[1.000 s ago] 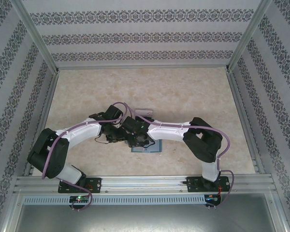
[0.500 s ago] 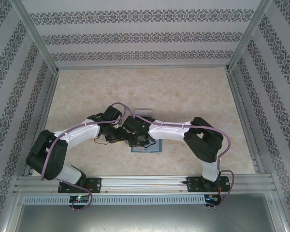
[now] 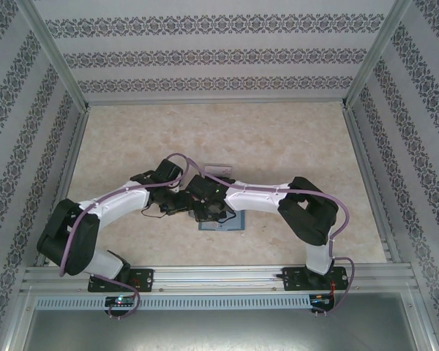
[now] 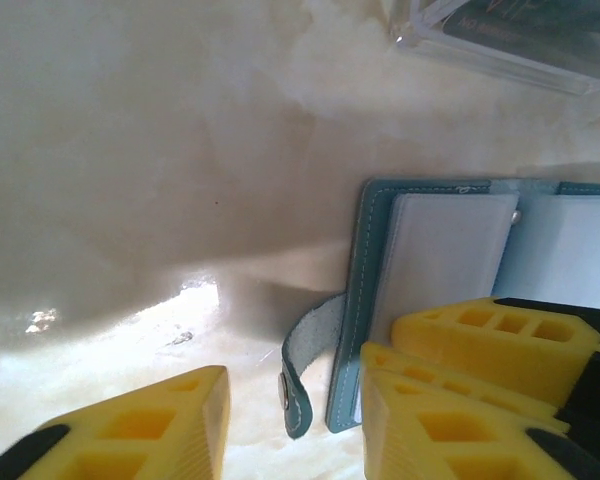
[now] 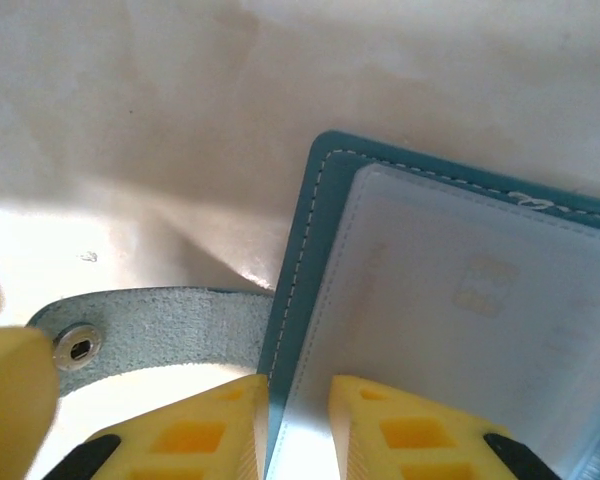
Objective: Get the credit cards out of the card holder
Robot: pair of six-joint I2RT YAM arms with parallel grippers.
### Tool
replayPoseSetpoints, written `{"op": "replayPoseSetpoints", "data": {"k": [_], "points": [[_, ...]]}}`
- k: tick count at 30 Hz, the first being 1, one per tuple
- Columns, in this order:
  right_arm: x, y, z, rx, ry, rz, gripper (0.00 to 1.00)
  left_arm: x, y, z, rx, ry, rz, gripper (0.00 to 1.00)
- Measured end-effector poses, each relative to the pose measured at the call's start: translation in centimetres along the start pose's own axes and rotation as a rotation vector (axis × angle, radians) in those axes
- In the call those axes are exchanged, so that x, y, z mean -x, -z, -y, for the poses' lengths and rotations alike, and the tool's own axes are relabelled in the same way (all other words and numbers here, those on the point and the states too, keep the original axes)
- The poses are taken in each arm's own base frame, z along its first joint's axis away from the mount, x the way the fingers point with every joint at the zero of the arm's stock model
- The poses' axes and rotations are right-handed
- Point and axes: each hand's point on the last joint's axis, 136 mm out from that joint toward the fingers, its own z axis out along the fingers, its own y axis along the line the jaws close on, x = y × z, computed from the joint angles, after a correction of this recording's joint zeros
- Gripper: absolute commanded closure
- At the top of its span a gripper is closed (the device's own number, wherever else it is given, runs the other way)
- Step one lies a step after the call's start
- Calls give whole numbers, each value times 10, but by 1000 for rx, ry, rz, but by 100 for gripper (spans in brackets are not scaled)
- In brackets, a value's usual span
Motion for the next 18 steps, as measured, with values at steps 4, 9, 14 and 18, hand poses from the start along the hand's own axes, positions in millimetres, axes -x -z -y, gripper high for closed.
{"op": "replayPoseSetpoints", "data": {"k": [4,9,14,18], "points": [[0,0,0,3,0,-2,73,-4,-10,-3,0,12,-33,79],[0,0,-2,10,1,0,67,-8,-18,-5,-4,16,-60,95],[0,1,1,-2,1,1,61,-8,-18,-5,-4,15,-61,97],[0,3,5,-24,1,8,56,-8,-18,-5,-6,13,-62,98]]}}
